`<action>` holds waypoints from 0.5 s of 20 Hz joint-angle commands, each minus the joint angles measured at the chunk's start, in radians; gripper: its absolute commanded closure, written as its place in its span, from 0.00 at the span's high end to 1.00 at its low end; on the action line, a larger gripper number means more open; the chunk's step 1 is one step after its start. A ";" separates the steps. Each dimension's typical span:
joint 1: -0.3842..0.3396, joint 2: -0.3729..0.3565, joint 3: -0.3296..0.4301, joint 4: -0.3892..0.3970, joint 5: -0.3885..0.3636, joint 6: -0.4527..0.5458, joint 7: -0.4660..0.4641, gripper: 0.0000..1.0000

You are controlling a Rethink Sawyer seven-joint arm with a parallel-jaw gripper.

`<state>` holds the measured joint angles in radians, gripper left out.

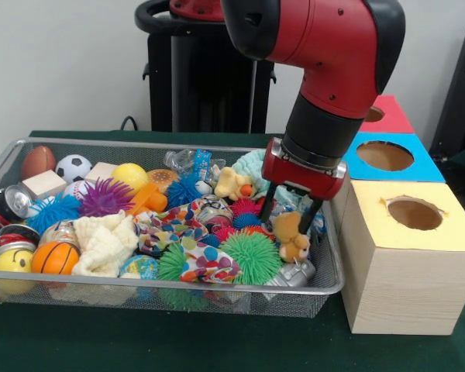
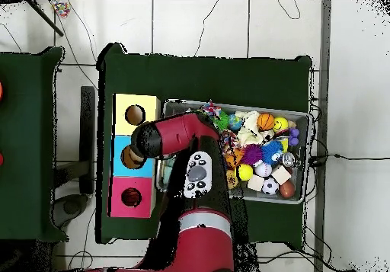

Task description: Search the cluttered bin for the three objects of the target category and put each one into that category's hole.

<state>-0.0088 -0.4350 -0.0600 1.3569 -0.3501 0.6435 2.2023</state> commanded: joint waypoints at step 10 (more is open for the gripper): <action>-0.032 0.025 0.121 -0.005 -0.004 0.028 -0.074 0.00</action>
<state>-0.0107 -0.4347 -0.0464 1.3412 -0.3522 0.6445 2.2023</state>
